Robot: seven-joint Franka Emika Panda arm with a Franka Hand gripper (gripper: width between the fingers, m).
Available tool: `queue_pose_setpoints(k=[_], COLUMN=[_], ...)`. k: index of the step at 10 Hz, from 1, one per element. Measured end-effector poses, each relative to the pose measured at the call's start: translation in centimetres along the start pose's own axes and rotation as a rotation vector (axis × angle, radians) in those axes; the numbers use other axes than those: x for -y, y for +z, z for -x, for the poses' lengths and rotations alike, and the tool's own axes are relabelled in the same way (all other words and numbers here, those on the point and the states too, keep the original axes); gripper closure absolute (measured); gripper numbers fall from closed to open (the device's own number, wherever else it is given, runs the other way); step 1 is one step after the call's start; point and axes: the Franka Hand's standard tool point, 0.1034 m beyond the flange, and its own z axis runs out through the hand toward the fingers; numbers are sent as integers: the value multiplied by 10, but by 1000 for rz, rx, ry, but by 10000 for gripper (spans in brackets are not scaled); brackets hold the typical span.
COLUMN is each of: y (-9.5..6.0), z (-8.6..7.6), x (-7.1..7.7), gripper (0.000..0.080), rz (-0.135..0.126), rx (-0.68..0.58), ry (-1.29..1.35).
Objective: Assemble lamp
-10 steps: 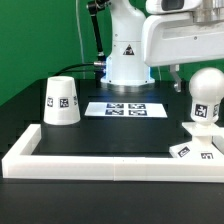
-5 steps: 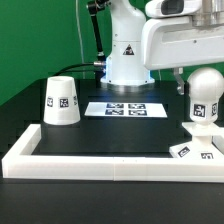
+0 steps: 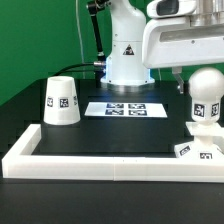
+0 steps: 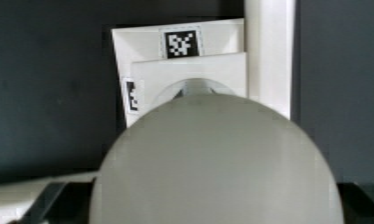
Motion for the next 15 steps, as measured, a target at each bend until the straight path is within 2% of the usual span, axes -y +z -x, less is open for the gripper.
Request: queue_pose_setpoints(k=[4,10,13,15], y=[1,1,1,1], z=[1,2,3,4], x=[2,4,8,11], gripper=[220,220,220,220], rz=[0,-2,-12,-28], rx=[3,5,15,35], ry=[398,798,1011,1234])
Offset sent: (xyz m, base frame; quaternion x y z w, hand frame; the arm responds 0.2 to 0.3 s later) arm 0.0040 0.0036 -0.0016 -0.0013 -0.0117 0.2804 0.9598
